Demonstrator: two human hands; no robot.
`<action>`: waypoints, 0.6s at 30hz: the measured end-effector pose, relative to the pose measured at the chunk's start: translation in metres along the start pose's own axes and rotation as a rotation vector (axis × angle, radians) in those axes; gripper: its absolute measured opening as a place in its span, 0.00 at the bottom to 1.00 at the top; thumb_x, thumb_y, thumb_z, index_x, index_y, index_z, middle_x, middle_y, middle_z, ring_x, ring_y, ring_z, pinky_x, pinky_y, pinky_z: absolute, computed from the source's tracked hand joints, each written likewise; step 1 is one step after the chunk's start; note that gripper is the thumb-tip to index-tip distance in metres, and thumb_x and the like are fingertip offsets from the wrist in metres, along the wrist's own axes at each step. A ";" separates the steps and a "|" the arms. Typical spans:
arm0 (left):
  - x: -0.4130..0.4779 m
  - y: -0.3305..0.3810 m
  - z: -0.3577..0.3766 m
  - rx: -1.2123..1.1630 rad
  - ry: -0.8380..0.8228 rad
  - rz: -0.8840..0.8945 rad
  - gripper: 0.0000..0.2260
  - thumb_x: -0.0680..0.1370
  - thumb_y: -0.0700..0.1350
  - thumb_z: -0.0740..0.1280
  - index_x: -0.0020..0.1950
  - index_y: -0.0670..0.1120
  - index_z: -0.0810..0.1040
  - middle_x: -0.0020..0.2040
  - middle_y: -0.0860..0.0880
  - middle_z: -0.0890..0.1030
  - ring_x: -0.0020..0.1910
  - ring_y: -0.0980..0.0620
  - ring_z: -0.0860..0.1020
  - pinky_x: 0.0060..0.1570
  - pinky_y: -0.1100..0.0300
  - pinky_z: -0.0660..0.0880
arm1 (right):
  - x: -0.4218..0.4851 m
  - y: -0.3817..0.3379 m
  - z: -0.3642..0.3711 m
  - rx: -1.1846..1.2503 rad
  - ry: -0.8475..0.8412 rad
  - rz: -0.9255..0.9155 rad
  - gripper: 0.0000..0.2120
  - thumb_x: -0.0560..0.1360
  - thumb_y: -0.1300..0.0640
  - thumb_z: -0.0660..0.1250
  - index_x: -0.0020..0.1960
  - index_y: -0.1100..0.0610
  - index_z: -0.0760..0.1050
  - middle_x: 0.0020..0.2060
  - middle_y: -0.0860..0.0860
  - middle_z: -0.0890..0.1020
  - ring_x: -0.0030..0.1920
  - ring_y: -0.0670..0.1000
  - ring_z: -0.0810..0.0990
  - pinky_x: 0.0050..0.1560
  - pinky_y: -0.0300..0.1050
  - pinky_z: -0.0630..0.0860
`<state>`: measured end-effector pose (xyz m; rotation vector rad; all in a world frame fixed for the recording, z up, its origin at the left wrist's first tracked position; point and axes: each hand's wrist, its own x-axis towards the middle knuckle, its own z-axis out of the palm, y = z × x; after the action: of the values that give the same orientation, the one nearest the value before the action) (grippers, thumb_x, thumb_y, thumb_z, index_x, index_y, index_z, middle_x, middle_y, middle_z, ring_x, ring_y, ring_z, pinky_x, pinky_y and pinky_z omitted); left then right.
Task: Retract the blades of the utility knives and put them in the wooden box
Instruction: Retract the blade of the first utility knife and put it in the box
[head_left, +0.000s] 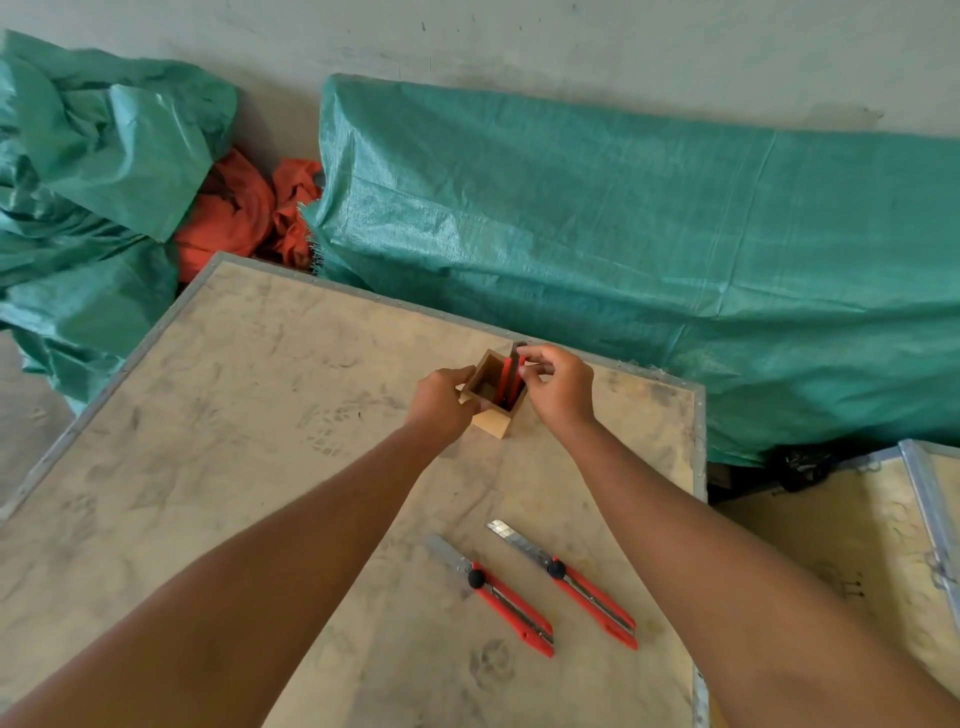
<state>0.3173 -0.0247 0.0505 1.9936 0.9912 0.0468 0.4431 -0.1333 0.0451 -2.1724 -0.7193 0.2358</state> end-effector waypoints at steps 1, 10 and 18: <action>-0.001 0.001 0.000 0.000 0.002 -0.001 0.27 0.75 0.44 0.73 0.73 0.48 0.71 0.68 0.46 0.78 0.60 0.45 0.79 0.52 0.57 0.75 | -0.002 0.000 -0.001 0.001 -0.005 0.005 0.12 0.75 0.67 0.73 0.56 0.57 0.85 0.54 0.53 0.88 0.49 0.51 0.86 0.53 0.41 0.81; -0.047 -0.009 -0.002 -0.088 0.102 -0.026 0.24 0.74 0.49 0.74 0.69 0.50 0.76 0.66 0.48 0.79 0.58 0.49 0.80 0.45 0.59 0.76 | -0.066 0.004 -0.019 0.042 -0.017 -0.022 0.12 0.75 0.68 0.72 0.57 0.59 0.85 0.52 0.54 0.87 0.45 0.49 0.84 0.47 0.28 0.75; -0.131 -0.073 0.032 -0.127 0.038 -0.109 0.14 0.74 0.48 0.73 0.59 0.49 0.83 0.58 0.52 0.84 0.50 0.53 0.81 0.51 0.59 0.77 | -0.160 0.026 -0.012 0.097 -0.307 0.133 0.12 0.75 0.65 0.74 0.57 0.57 0.84 0.50 0.50 0.86 0.46 0.44 0.83 0.45 0.22 0.74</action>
<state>0.1943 -0.1118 0.0208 1.8269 1.0922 0.0858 0.3272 -0.2454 0.0222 -2.1160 -0.7152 0.6712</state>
